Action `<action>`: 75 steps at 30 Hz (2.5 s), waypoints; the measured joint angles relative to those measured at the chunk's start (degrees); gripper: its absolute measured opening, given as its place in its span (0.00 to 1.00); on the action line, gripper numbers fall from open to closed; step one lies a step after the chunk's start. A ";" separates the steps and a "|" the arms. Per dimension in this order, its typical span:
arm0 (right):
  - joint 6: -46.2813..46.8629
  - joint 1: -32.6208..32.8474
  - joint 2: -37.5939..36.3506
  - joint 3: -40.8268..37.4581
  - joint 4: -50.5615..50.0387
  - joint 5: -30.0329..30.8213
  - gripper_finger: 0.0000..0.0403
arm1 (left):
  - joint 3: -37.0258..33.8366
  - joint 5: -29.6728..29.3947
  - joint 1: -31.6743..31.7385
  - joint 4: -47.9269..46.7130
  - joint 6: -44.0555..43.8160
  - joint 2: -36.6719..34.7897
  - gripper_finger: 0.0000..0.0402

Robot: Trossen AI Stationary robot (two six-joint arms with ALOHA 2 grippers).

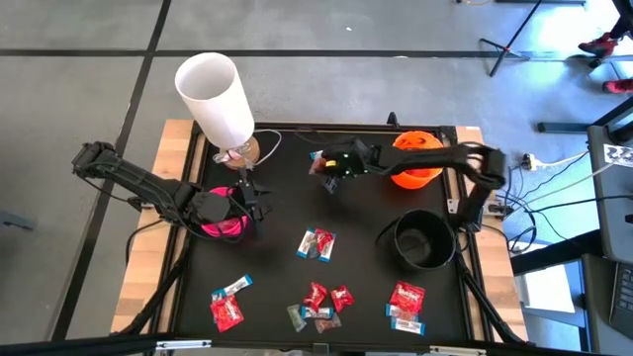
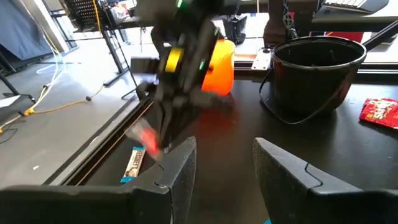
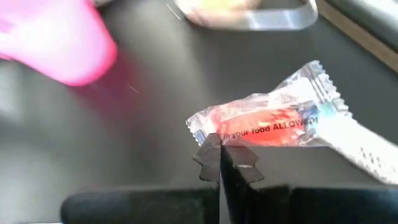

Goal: Sort candy
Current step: Put the orange gummy into the pink bucket

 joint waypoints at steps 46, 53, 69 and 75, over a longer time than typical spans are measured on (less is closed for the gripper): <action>-27.21 21.72 -7.99 0.06 7.24 27.89 0.00 | 0.03 29.34 20.61 26.61 -11.74 14.28 0.38; -27.16 21.75 -7.73 0.06 6.64 27.95 0.00 | 0.04 29.97 20.44 24.98 -10.29 14.62 0.31; -26.92 21.61 -7.91 0.07 5.41 26.79 0.05 | 0.04 29.24 20.44 24.87 -7.26 14.62 0.02; -26.70 21.66 -8.29 5.12 -3.63 27.12 0.27 | 0.03 28.40 21.67 22.85 -5.54 12.45 0.01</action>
